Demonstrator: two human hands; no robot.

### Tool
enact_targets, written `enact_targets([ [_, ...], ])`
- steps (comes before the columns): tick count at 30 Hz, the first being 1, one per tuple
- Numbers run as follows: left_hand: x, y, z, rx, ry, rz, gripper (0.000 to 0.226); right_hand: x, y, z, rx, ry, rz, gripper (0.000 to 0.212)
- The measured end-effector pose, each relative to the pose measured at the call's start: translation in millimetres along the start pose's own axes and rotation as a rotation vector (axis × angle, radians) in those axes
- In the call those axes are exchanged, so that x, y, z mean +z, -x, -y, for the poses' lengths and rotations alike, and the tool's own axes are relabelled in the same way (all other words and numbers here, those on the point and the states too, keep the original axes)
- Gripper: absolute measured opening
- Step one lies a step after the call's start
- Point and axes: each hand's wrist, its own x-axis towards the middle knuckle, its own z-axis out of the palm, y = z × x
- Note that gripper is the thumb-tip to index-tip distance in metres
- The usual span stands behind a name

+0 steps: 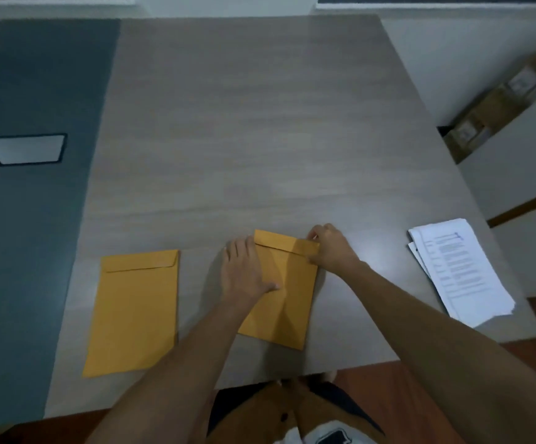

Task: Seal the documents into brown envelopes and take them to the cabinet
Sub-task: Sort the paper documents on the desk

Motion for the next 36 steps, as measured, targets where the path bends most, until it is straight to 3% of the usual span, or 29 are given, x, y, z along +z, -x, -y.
enact_targets([
  [5, 15.7, -0.9, -55.8, 0.034, 0.011, -0.013, 0.106, -20.2, -2.0, -62.4, -0.038, -0.009, -0.001, 0.044],
  [18, 23.2, -2.7, -104.3, -0.026, -0.051, -0.049, 0.107, -46.4, -23.3, -119.1, -0.488, 0.231, -0.057, 0.024],
  [27, 19.3, -2.6, -105.8, 0.013, -0.052, -0.039, 0.111, -43.3, -47.9, -118.2, -0.178, -0.215, -0.176, 0.013],
  [36, 11.8, -21.2, -101.6, 0.145, -0.050, 0.081, 0.119, -35.3, -48.0, -110.9, -0.057, -0.186, -0.229, 0.011],
])
